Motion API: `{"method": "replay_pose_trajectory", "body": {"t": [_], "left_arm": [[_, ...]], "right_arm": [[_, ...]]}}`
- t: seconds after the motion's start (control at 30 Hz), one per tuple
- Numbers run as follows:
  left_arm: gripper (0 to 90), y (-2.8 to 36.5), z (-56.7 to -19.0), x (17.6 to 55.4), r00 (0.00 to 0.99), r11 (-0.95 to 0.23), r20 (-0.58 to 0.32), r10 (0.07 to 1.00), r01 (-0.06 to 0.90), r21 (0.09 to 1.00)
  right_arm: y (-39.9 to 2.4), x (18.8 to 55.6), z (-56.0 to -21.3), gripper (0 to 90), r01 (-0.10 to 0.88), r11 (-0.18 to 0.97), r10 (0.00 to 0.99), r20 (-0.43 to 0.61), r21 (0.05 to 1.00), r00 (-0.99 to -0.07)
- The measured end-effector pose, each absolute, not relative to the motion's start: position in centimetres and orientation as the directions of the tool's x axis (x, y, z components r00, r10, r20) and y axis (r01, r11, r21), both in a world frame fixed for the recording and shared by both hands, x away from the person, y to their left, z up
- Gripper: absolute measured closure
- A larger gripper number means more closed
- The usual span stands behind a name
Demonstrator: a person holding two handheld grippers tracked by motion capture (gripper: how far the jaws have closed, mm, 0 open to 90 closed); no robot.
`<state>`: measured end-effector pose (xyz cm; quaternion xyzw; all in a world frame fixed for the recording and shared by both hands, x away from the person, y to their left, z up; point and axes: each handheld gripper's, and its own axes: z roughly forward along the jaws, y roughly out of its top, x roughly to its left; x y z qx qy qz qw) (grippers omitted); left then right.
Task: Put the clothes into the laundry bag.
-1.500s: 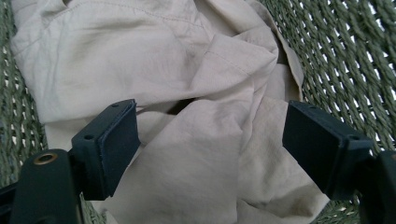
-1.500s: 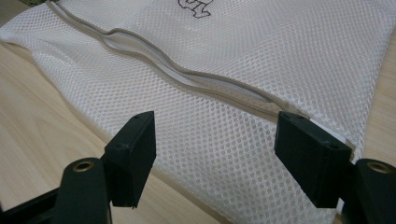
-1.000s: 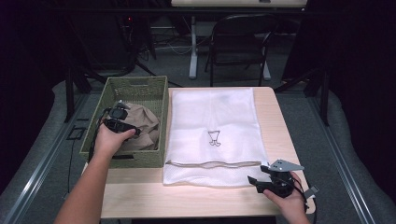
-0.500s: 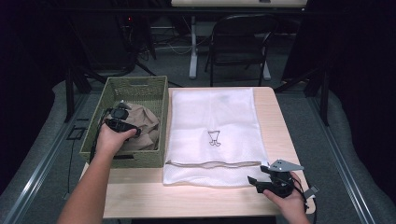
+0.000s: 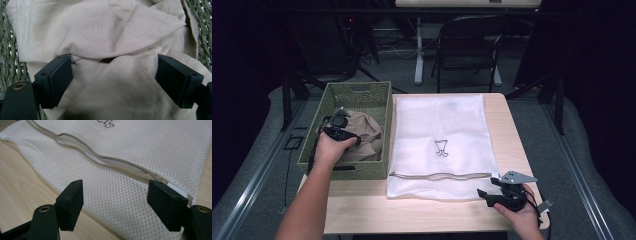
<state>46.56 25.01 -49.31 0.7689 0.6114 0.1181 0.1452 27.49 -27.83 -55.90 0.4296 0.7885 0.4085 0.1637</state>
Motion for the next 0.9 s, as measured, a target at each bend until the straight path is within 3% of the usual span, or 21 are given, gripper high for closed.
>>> {"method": "replay_pose_trajectory", "body": {"t": [0.9], "left_arm": [[14.3,25.3,-50.4,48.8,0.217,-0.205,0.004,0.976,0.918,0.338]], "right_arm": [[-27.8,27.5,-56.0,28.9,0.550,0.300,0.810,0.096,0.780,-0.578]]}}
